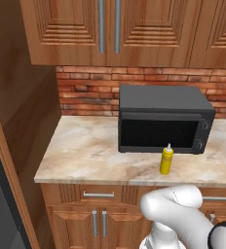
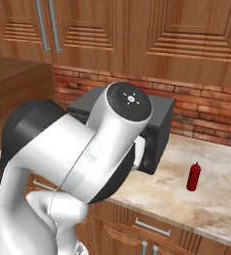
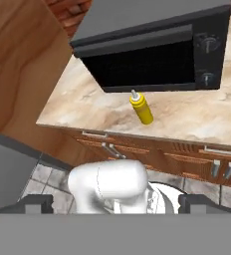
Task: Place the ketchup and mustard from the counter to the top shelf of the fridge. If the existing items in the fridge are on the top shelf, move them to other shelves.
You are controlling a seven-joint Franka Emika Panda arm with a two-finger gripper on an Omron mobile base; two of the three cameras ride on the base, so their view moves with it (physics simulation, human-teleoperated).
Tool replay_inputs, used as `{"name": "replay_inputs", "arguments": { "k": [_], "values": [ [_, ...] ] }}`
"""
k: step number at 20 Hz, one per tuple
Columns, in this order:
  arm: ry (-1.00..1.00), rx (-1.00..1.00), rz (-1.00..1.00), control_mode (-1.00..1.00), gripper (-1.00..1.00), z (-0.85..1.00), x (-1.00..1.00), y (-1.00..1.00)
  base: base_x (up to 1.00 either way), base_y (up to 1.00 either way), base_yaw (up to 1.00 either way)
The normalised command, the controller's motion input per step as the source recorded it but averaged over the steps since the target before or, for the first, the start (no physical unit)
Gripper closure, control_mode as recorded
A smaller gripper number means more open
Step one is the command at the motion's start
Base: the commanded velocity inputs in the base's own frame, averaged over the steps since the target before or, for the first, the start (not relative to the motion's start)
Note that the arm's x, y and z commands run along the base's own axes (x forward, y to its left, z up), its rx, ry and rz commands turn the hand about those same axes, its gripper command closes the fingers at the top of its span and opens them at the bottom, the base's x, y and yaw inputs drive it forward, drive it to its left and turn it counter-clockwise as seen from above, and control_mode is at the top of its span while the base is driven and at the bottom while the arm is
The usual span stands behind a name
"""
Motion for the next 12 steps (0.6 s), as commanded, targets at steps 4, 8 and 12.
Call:
{"name": "replay_inputs", "arguments": {
  "k": [4,8,12],
  "values": [
    [0.04,-0.04,0.26,-1.00,-1.00,-0.20,0.08,-0.03,0.00,0.00,0.00],
    [0.00,-0.02,0.14,-1.00,-1.00,-0.14,0.00,0.10,0.00,0.00,0.00],
    [0.00,0.01,0.08,-1.00,-1.00,-0.02,0.00,0.24,0.00,0.00,0.00]
  ]
}}
